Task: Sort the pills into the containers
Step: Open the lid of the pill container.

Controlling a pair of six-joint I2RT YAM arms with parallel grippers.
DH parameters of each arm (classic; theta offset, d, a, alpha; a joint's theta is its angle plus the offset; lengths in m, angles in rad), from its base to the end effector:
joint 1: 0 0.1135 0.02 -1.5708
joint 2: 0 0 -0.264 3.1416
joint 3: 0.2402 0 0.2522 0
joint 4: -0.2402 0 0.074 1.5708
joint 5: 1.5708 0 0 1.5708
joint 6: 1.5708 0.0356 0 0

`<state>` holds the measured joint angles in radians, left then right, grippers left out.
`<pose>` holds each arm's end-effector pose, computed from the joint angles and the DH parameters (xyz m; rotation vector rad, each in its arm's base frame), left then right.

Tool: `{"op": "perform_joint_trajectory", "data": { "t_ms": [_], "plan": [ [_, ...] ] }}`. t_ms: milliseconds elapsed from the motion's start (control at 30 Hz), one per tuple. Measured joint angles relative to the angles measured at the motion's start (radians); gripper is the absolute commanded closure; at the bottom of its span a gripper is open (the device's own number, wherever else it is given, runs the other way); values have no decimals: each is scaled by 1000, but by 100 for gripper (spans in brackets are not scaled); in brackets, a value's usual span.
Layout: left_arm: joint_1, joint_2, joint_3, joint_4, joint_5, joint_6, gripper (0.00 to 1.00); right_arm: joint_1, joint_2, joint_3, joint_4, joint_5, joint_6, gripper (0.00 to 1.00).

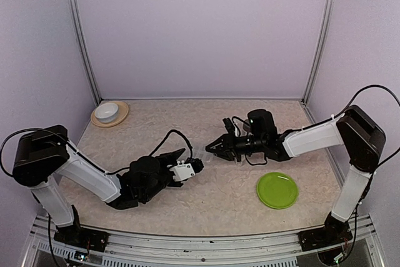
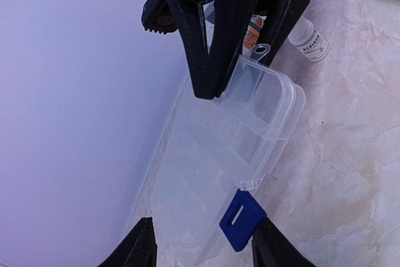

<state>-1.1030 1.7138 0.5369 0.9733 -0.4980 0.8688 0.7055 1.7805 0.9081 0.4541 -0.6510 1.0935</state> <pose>0.1550 -0.2692 0.1503 1.2378 1.2471 0.2707 0.2691 0.2576 0.1811 -0.0523 2.3883 1.6771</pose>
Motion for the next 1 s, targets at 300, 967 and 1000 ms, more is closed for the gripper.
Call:
{"op": "perform_joint_trajectory", "data": {
  "t_ms": [300, 967, 1000],
  "plan": [
    [-1, -1, 0, 14, 25, 1, 61, -2, 11, 0, -7, -3, -1, 100],
    [-2, -4, 22, -90, 132, -2, 81, -2, 17, 0, -15, -8, -1, 100],
    [-2, -4, 25, -91, 130, -3, 82, -2, 17, 0, -15, -8, -1, 100]
  ]
}}
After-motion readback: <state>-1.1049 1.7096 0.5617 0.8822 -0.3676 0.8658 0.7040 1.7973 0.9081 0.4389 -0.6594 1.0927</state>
